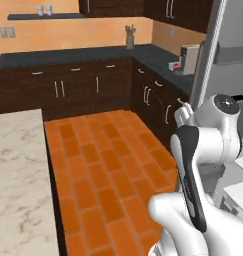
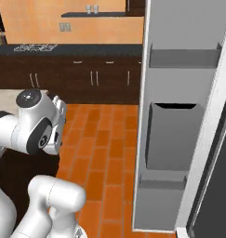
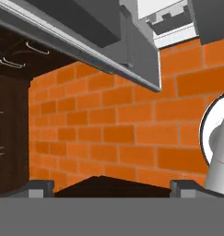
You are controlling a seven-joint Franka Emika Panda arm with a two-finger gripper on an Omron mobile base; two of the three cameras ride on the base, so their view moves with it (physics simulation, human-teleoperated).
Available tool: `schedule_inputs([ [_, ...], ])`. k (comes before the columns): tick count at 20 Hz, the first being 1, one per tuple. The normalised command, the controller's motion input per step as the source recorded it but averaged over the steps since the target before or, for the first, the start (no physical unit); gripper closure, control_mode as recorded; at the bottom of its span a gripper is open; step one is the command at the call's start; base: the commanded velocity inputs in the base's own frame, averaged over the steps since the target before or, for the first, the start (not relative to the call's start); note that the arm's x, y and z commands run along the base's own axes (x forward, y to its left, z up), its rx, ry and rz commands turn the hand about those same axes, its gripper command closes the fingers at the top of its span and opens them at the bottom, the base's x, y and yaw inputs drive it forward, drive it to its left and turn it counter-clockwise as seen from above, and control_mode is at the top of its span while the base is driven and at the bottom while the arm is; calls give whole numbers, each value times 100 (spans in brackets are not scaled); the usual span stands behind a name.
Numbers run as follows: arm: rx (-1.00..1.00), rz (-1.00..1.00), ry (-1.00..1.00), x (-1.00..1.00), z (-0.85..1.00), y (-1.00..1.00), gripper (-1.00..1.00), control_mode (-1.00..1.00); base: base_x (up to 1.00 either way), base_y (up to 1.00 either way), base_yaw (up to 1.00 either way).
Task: Take the meat container that has the chicken drumstick and place it on the second highest rack of the freezer. Then take the vegetable container that has the tomato and potato and place it on the highest rack of the freezer.
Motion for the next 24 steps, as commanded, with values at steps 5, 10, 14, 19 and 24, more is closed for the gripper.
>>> schedule_inputs([
  [5,0,0,0,0,0,0,-100,100,76,54,37],
  [10,0,0,0,0,0,0,-100,100,100,46,8],
  [14,0,0,0,0,0,0,-100,100,100,38,0],
  [19,0,0,0,0,0,0,-100,100,100,13,-1],
  [24,0,0,0,0,0,0,-100,100,100,0,-28],
])
